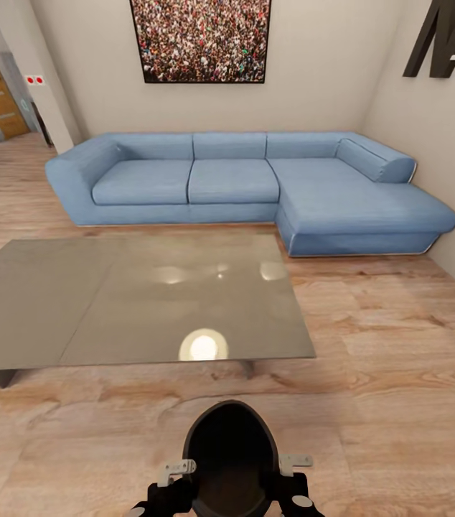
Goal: Place each of the two pumpkins and all three candles from the living room inside a cabinet in the living room (use any cabinet), then make sure every cabinet is closed, and position the cauldron so it is next to a table in the living room.
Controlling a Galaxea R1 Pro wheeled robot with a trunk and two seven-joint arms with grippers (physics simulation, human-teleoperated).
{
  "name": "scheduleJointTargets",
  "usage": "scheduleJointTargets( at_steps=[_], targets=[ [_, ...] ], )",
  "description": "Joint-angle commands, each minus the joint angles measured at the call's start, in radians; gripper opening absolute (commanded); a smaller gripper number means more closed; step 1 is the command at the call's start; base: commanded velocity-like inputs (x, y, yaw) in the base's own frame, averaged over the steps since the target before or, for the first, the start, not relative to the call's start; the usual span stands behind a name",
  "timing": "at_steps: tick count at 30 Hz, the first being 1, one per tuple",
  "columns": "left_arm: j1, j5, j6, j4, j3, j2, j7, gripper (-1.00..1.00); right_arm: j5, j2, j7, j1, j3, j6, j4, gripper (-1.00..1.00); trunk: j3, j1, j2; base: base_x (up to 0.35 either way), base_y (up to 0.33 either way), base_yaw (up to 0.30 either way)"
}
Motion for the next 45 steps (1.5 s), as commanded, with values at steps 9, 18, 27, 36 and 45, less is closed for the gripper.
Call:
scheduleJointTargets(
  at_steps=[9,18,27,36,45],
  targets=[
    [0.001,0.012,0.005,-0.002,-0.005,0.004,-0.001,-1.0,-0.014,-0.001,-0.001,-0.002,0.01,-0.002,0.0,-1.0,-0.001,0.0,0.0,0.16,0.0,0.0],
    [0.001,0.012,0.005,-0.003,-0.006,0.004,-0.001,-1.0,-0.014,-0.001,-0.001,-0.002,0.01,-0.002,0.0,-1.0,-0.001,0.0,0.0,0.108,0.0,0.0],
    [0.0,0.012,0.005,-0.003,-0.006,0.004,0.0,-1.0,-0.014,-0.001,-0.001,-0.002,0.01,-0.002,0.0,-1.0,-0.001,0.0,0.0,0.091,0.0,0.0],
    [0.0,0.012,0.005,-0.003,-0.005,0.004,-0.001,-1.0,-0.014,-0.001,-0.001,-0.002,0.01,-0.002,0.0,-1.0,-0.001,0.0,0.0,0.086,0.0,0.0],
    [0.001,0.012,0.004,-0.004,-0.005,0.003,-0.001,-1.0,-0.014,-0.001,-0.001,-0.002,0.01,-0.002,0.0,-1.0,-0.001,0.0,0.0,0.006,0.0,0.0]
  ],
)
